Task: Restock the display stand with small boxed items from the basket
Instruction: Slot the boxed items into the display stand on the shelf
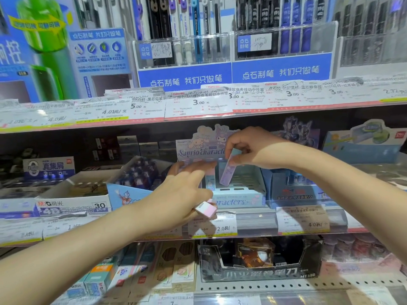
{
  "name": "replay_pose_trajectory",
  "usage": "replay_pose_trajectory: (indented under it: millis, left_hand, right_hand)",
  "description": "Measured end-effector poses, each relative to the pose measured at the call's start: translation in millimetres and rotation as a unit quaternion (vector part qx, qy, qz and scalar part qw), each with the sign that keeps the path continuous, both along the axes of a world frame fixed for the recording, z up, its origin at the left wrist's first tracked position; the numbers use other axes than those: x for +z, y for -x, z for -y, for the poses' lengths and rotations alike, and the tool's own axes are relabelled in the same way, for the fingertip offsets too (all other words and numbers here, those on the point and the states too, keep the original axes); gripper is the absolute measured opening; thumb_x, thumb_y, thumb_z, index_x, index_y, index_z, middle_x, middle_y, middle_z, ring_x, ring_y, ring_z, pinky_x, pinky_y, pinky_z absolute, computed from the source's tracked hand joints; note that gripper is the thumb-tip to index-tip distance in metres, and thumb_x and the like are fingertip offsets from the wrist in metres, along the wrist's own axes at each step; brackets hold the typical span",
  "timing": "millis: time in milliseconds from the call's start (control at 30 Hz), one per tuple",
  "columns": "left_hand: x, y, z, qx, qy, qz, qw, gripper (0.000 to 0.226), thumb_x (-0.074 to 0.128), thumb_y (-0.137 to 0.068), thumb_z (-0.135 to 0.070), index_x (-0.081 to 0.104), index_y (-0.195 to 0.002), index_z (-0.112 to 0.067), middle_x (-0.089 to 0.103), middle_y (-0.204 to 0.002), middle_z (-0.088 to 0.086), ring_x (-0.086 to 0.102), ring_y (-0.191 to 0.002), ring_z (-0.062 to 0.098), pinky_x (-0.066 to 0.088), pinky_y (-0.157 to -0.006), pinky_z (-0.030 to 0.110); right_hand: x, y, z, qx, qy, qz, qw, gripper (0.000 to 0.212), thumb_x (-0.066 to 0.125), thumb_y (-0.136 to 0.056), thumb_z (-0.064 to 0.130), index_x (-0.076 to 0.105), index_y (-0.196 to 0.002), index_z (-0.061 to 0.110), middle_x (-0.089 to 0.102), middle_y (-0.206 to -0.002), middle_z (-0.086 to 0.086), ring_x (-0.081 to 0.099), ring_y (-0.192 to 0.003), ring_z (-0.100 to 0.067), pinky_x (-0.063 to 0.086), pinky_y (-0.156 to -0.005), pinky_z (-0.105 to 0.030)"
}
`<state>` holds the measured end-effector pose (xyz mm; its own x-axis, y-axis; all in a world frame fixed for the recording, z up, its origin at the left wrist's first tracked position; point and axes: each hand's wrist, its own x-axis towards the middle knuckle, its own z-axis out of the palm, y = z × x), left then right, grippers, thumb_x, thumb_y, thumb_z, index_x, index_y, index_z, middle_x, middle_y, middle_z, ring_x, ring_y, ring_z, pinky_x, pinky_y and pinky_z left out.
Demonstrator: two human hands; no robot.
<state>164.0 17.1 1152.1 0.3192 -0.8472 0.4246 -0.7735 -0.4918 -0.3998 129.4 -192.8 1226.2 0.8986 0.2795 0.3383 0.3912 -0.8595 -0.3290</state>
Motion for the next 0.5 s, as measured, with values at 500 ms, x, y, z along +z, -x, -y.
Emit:
replay_pose_trajectory:
  millis: [500]
  left_hand:
    - [-0.4,-0.5,0.0,0.008,-0.001,-0.015,1.000,0.021,0.052,-0.085,-0.039,0.061,-0.080,-0.020,0.056,-0.120,0.020,0.049,-0.116,0.039,0.037,-0.099,0.060]
  right_hand:
    - [-12.8,-2.8,-3.6,-0.012,-0.010,0.090,0.996,0.015,0.067,-0.079,0.015,0.070,-0.093,0.017,0.061,-0.088,0.003,0.059,-0.074,-0.014,0.048,-0.073,-0.024]
